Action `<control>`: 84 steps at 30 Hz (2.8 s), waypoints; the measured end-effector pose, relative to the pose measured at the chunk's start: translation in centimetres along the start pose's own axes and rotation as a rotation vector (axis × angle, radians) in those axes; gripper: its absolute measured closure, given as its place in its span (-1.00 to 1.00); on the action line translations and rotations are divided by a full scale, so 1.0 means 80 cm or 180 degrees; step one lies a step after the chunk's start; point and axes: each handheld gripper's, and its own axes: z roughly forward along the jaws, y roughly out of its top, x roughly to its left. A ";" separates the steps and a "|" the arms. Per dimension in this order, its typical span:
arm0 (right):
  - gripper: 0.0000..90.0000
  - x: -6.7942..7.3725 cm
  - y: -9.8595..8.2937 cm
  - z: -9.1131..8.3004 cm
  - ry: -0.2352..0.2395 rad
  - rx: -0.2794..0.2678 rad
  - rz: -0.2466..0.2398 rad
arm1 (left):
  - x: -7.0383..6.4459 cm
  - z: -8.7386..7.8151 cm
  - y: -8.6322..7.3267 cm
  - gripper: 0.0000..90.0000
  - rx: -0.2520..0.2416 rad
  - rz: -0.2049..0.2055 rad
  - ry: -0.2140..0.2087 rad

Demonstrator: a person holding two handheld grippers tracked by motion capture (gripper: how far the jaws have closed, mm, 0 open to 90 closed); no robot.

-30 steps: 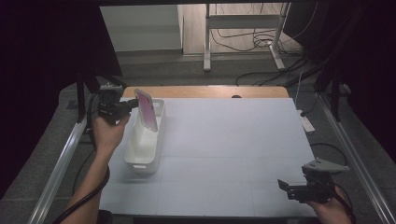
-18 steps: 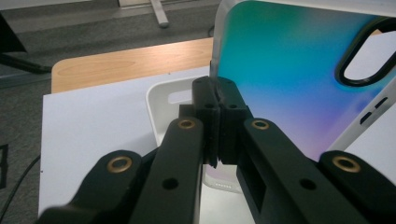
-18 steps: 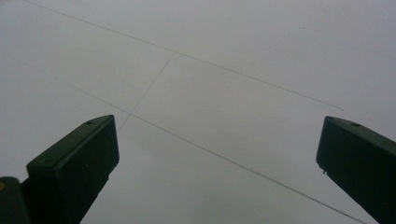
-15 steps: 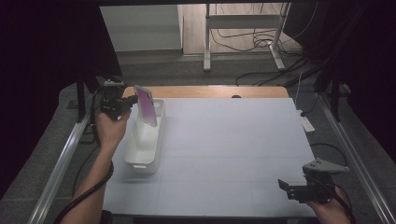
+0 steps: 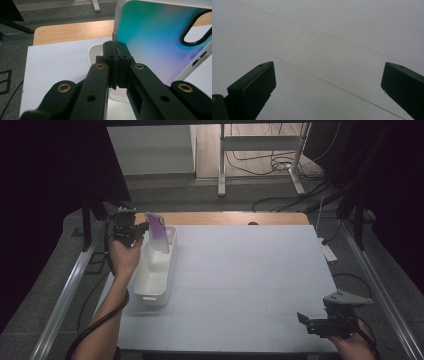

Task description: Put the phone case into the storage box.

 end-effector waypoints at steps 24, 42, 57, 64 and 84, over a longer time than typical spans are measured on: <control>-0.99 0.001 0.000 -0.001 0.0022 -0.0016 -0.0032 | 0.006 0.049 -0.001 0.97 -0.0066 -0.0157 0.0187; -0.98 0.001 -0.001 -0.001 0.0055 -0.0033 -0.0072 | 0.007 0.085 -0.002 0.96 0.0067 -0.0193 0.0326; -0.98 0.001 0.000 -0.001 0.0077 -0.0027 -0.0082 | 0.014 0.096 0.004 0.89 0.0189 -0.0250 0.0358; -0.98 0.001 -0.001 -0.001 0.0082 -0.0030 -0.0079 | 0.017 0.096 0.006 0.79 0.0200 -0.0260 0.0303; -0.98 0.002 -0.001 -0.001 0.0080 -0.0035 -0.0085 | 0.018 0.086 0.005 0.15 0.0140 -0.0075 -0.0008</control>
